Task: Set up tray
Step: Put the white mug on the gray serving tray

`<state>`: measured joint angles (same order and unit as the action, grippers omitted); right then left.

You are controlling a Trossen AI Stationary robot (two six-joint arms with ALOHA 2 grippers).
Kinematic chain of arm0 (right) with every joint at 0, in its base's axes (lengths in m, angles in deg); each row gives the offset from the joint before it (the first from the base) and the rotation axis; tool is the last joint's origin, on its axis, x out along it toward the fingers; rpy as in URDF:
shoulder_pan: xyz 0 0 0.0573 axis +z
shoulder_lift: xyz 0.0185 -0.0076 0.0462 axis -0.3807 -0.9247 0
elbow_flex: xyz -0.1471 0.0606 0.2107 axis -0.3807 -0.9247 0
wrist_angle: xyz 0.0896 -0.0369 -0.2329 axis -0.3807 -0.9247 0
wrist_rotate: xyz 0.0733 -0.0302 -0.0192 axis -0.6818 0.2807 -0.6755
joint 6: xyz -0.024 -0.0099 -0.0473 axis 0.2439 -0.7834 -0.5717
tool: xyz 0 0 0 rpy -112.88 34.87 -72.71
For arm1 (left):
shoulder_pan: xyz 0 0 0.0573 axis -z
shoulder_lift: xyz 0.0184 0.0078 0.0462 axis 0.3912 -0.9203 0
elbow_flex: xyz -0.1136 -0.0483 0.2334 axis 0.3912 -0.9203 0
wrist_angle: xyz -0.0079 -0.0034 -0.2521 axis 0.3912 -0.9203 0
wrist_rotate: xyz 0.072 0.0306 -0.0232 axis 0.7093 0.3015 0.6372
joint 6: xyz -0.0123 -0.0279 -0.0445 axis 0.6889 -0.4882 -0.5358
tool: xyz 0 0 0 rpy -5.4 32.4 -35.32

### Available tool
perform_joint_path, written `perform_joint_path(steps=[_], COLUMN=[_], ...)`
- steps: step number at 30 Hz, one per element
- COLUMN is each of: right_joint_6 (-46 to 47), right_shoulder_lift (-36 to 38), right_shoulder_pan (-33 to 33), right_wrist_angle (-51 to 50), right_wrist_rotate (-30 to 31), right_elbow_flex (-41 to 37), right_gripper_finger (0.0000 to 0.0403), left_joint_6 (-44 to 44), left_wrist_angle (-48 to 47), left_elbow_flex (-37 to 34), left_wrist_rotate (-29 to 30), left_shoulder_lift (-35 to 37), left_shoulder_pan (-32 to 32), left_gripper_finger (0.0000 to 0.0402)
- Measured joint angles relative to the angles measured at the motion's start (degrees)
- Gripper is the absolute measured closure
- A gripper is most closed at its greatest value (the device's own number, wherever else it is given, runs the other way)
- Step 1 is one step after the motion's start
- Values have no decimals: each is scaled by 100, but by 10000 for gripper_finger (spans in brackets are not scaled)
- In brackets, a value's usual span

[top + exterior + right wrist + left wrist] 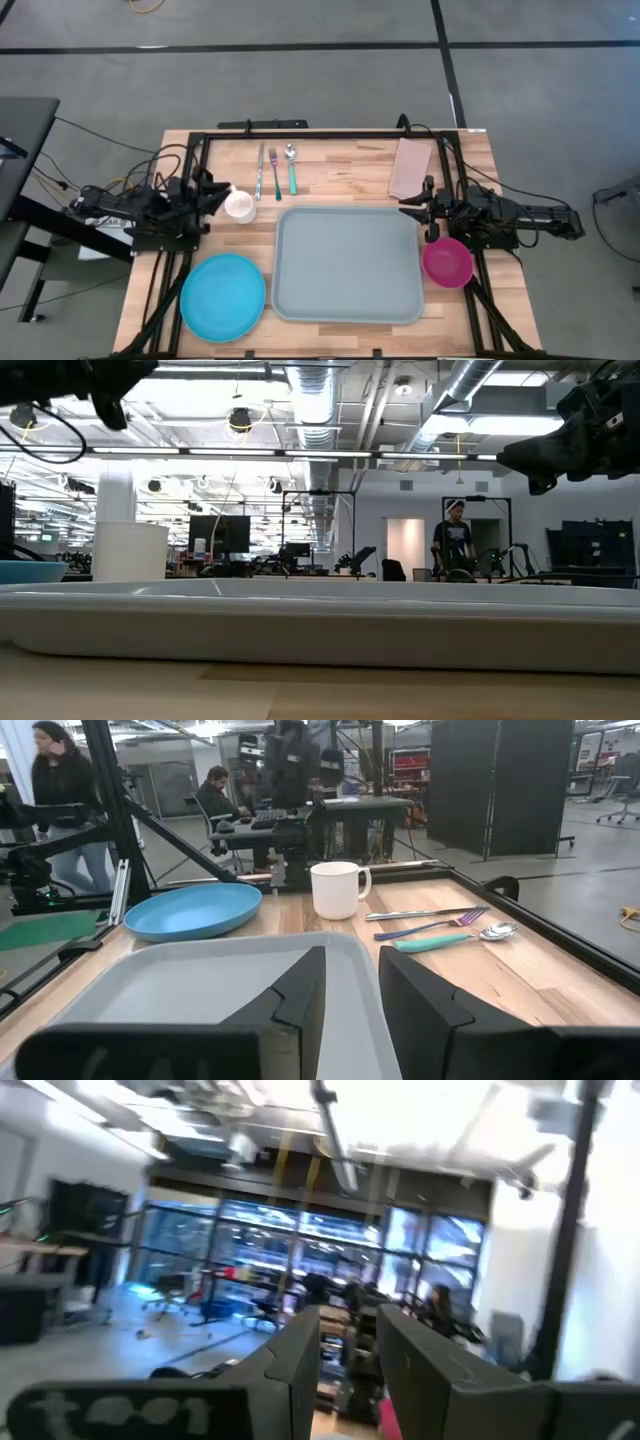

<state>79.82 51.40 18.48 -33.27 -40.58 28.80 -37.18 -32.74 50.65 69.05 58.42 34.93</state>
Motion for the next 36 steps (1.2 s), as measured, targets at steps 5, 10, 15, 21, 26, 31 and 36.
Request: perform_joint_path(steps=[5, 10, 15, 21, 26, 31, 36], right_joint_6=[2, 0, -1, -1, 1, 1, 1], right_shoulder_lift=[-1, -1, -1, 1, 0, -1, 0], right_shoulder_pan=[-1, 1, 1, 1, 1, -1, -1], right_wrist_angle=[1, 1, 1, 1, 1, 1, 1], right_wrist_rotate=[-1, -1, -1, -1, -1, 0, 0], right_elbow_flex=[2, 0, 2, 2, 0, 0, 0], right_gripper_finger=[312, 312, 312, 312, 312, 312, 312], left_joint_6=[128, 135, 628, 1419, 986, 1056, 1374], left_wrist_angle=[-15, -291, -742, -2786, -3812, -3877, -3868], left_elbow_flex=[535, 1339, 2494, 3947, 4586, 4954, 5208], left_wrist_rotate=[151, 731, 1692, 3371, 3318, 2941, 2974], left_shoulder_lift=[-705, -2035, -3530, -4541, -4966, -5180, -5161], left_shoulder_pan=[2, 2, 2, 24, -76, -201, -264], left_gripper_finger=[310, 310, 310, 310, 310, 310, 310])
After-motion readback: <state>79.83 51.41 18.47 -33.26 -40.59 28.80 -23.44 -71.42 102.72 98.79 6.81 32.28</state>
